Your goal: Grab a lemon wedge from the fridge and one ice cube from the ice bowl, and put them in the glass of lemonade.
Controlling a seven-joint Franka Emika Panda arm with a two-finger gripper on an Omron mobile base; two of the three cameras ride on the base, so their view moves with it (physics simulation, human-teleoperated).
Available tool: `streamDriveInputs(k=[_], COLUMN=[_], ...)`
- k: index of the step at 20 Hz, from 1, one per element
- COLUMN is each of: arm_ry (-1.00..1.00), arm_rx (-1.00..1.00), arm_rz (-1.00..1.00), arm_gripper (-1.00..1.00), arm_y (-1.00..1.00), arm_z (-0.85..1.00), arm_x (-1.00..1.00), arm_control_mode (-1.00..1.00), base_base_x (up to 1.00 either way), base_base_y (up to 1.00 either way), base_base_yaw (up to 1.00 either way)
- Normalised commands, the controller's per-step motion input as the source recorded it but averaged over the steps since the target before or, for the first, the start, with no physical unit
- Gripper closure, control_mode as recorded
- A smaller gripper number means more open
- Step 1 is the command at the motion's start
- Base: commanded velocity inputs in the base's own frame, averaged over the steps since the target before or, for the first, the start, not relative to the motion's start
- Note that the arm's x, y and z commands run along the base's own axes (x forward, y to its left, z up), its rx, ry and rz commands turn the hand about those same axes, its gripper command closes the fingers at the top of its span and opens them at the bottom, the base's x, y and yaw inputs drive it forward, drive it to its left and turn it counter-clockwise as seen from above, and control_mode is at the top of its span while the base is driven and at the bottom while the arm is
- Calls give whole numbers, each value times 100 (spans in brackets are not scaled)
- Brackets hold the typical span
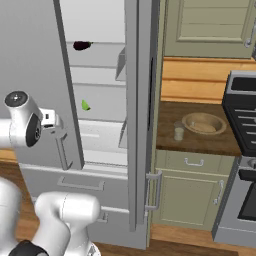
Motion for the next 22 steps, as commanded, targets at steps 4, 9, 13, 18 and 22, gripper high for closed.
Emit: streamDriveInputs(k=[4,9,13,18,22], arm_ry=[19,6,0,-2,0], arm_rx=[-1,0,0,0,0], arm_rz=[-11,-11,-15,-10,-3], arm_gripper=[-100,-100,-100,-100,-100], arm_y=[27,2,0,1,8], arm_z=[-27,-63,-69,-51,-27], arm_x=[2,23,44,63,58], arm_control_mode=[-100,-100,-100,-100,-100], base_base_x=[0,0,0,0,0], base_base_y=[0,0,0,0,0], base_base_yaw=[0,0,0,0,0])
